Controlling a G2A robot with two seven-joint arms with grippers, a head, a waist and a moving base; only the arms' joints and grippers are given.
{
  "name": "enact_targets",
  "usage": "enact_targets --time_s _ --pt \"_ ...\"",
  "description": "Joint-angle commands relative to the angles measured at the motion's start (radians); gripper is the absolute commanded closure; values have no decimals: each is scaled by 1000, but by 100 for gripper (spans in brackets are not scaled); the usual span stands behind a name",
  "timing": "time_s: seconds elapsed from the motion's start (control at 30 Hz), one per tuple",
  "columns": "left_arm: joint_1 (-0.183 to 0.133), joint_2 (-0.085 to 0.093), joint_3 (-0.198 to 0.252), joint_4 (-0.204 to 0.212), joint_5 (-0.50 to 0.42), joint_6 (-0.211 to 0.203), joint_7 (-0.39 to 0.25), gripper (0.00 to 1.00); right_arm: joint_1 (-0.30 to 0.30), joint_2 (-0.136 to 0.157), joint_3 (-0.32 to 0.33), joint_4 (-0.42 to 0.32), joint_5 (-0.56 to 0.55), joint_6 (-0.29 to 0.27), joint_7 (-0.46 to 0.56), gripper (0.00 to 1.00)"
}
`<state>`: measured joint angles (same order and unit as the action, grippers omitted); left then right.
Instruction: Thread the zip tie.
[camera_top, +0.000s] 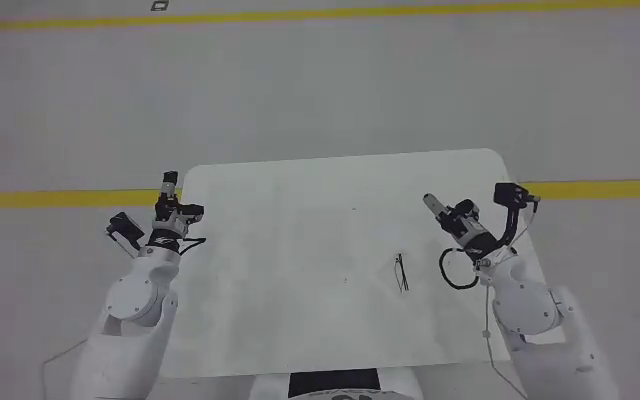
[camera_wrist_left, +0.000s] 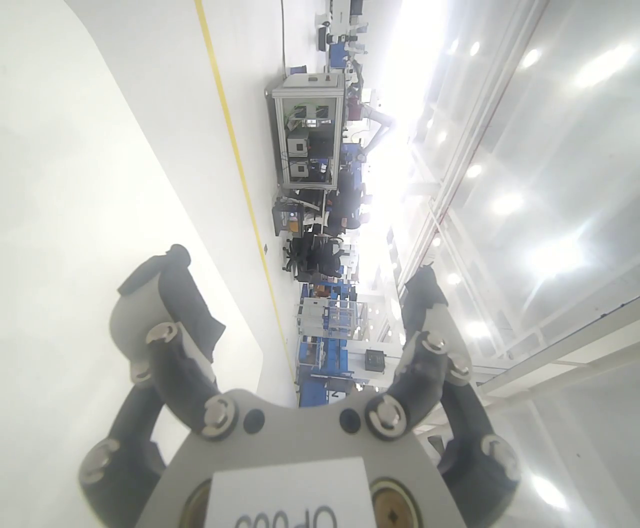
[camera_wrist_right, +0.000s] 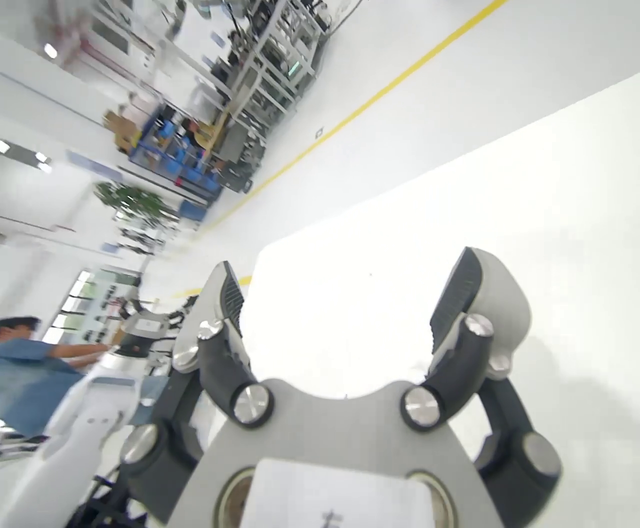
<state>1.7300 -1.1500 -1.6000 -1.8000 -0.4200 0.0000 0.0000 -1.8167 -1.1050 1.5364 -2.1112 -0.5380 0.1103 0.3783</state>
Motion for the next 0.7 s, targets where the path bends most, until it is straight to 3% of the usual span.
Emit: enact_targets --time_s 0.0,0.57,0.67 --pt "0 0 0 0 0 0 0 0 -7 2 -24 -45 -74 3 45 0" --pt "0 0 0 0 0 0 0 0 -7 2 -24 -45 -74 3 45 0" --pt "0 0 0 0 0 0 0 0 -11 5 -52 -72 -180 5 68 0"
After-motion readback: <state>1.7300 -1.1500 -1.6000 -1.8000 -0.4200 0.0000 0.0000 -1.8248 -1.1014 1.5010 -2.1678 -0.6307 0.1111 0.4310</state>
